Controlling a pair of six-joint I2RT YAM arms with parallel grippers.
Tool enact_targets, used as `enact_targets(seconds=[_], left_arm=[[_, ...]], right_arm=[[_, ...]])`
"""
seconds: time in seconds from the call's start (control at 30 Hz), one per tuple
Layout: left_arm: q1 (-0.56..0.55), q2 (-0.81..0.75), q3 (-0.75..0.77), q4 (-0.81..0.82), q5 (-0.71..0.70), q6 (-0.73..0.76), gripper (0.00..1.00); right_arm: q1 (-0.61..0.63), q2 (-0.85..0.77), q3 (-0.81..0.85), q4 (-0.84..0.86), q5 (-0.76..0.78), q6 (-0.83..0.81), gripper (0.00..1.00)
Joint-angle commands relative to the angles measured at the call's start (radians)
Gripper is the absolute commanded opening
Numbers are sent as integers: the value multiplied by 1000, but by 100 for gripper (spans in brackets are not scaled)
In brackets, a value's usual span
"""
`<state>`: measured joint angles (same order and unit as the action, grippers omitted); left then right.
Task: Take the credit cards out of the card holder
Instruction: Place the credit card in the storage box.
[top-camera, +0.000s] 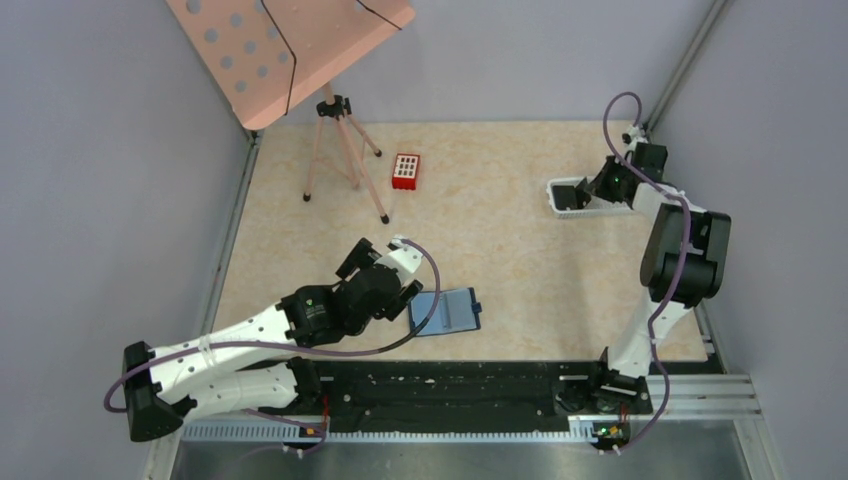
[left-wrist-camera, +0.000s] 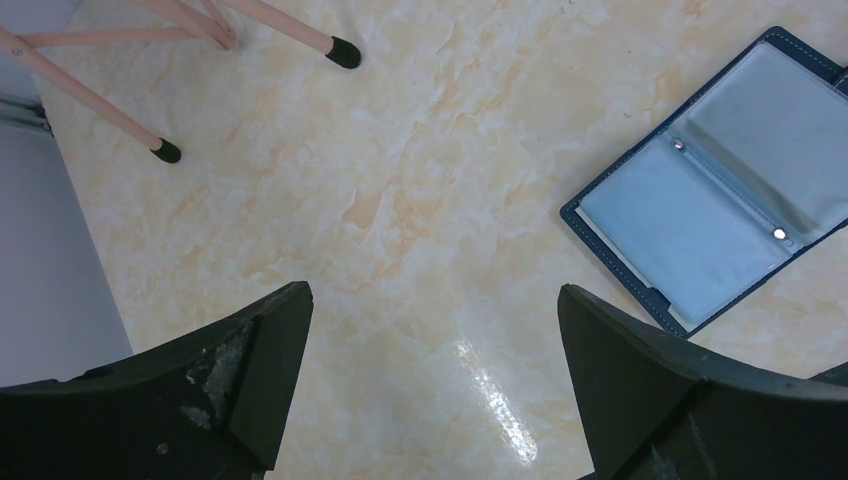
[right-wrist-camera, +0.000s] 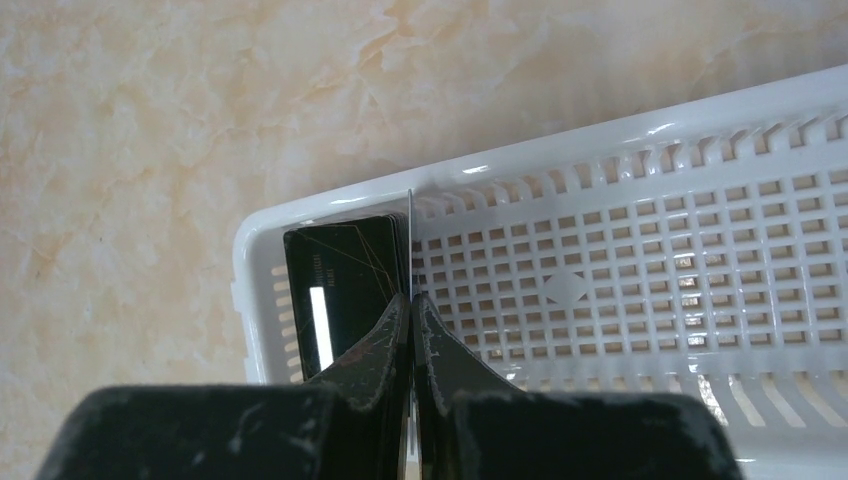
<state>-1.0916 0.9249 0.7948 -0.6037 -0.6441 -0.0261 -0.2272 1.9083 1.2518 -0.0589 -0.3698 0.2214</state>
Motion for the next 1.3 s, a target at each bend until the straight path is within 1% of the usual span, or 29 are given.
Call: enact_targets(seconds=[0.0,0.17,0.27,0.57,0.7,0.93,1.27], left_arm=[[6,-16,0,28,3,6,98],[8,-17,-1,27,3,5,98],[9,-15,0,27,5,6,98],[13,-10,3,25,17,3,98],[15,-7,5,24,16,3,98],[18,-8,5,24,27,2,98],[25,-6,8,21,35,2,97]], right_arm=[[15,-25,53,-34,39,-34,0],[15,-42,53,-39,90,-37,0],[15,-62,46,-23,88,-38,0],[14,-129,-40,124,67,-24,0],[5,-134,-63,172,0,-11,0],[-30,-92,-98,275,-198,48,0],[-36,7,-63,258,-271,75,0]])
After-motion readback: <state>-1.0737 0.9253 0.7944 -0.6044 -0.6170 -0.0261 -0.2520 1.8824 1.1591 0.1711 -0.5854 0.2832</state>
